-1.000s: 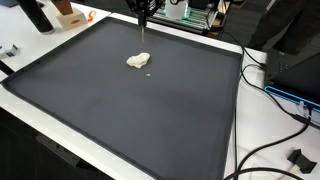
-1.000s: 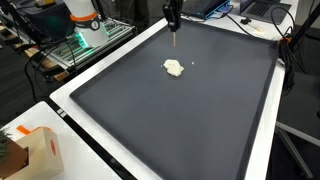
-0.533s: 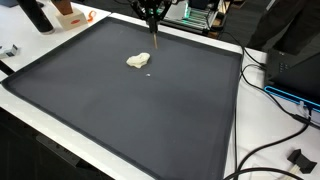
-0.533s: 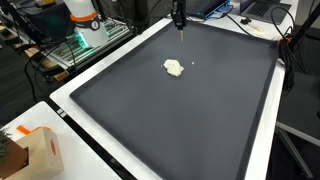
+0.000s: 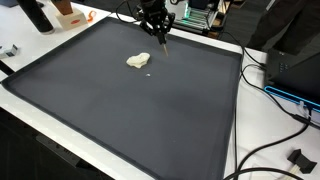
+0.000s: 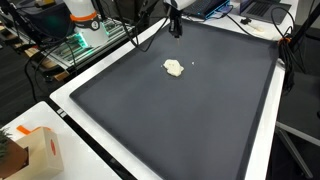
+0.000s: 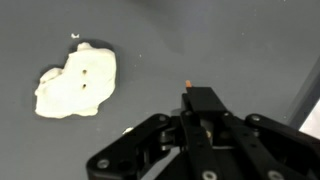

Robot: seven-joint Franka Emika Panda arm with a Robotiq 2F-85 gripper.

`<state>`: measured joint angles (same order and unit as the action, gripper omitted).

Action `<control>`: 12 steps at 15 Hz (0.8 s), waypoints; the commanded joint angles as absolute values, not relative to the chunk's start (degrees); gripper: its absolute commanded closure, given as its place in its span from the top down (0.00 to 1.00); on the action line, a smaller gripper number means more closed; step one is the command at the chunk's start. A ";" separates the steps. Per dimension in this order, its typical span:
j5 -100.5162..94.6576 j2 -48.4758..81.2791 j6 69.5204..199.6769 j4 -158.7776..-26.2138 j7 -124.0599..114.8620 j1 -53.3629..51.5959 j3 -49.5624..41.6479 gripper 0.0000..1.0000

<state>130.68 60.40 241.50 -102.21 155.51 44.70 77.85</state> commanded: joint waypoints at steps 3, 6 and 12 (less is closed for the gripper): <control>130.01 67.35 243.02 -103.50 156.87 46.07 80.15 0.03; 129.68 69.74 243.02 -103.50 156.88 46.74 81.53 0.03; 129.07 73.08 243.00 -103.06 156.88 48.38 84.41 0.03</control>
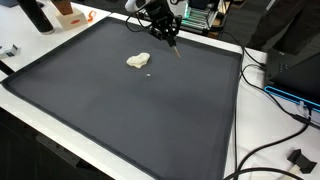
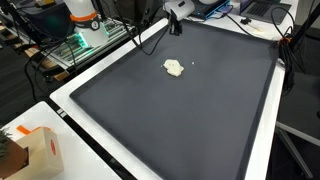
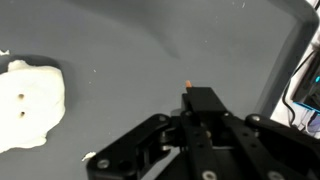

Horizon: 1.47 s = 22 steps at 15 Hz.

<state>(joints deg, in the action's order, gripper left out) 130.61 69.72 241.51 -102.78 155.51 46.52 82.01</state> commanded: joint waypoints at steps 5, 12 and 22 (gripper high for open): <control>126.54 75.66 242.99 -101.92 156.90 49.80 86.99 0.03; 124.04 77.67 242.99 -100.62 156.90 50.66 88.67 0.03; 122.90 78.63 242.99 -96.09 157.12 51.01 88.49 0.03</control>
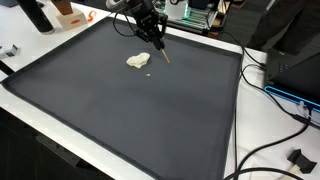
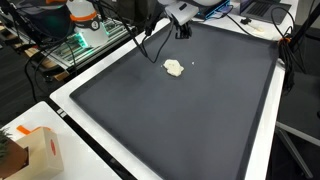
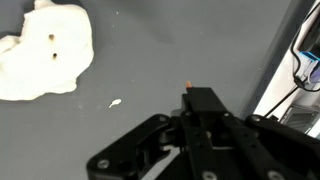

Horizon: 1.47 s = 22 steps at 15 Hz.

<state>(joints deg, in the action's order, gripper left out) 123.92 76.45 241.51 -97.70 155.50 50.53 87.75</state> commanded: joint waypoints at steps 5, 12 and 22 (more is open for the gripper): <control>123.58 79.13 242.99 -94.94 157.12 51.05 88.05 0.03; 125.32 78.62 242.99 -94.81 157.49 51.82 86.87 0.03; 131.26 72.63 242.24 -93.14 156.06 52.94 82.35 0.03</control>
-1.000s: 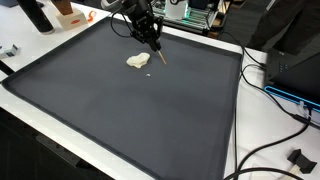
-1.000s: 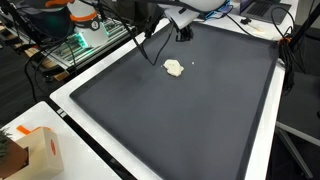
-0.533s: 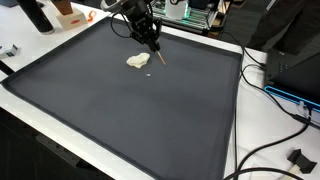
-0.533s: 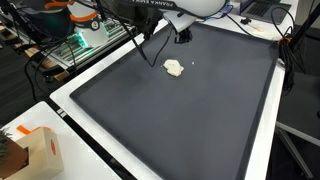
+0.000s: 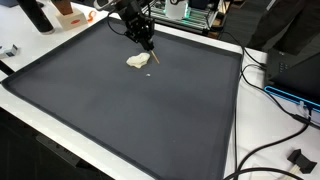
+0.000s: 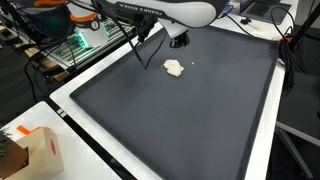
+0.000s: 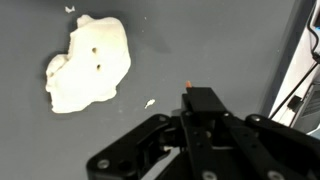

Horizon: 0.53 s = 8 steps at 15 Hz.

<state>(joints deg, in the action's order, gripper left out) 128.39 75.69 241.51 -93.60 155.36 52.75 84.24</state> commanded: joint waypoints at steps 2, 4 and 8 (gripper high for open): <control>132.16 71.16 242.03 -93.28 155.64 53.04 81.93 0.03; 132.94 69.49 241.77 -93.39 155.13 53.06 81.54 0.03; 133.86 65.57 241.24 -94.41 154.26 53.10 81.16 0.03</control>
<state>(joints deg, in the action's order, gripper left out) 131.72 69.90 241.49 -93.38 154.81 52.98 82.77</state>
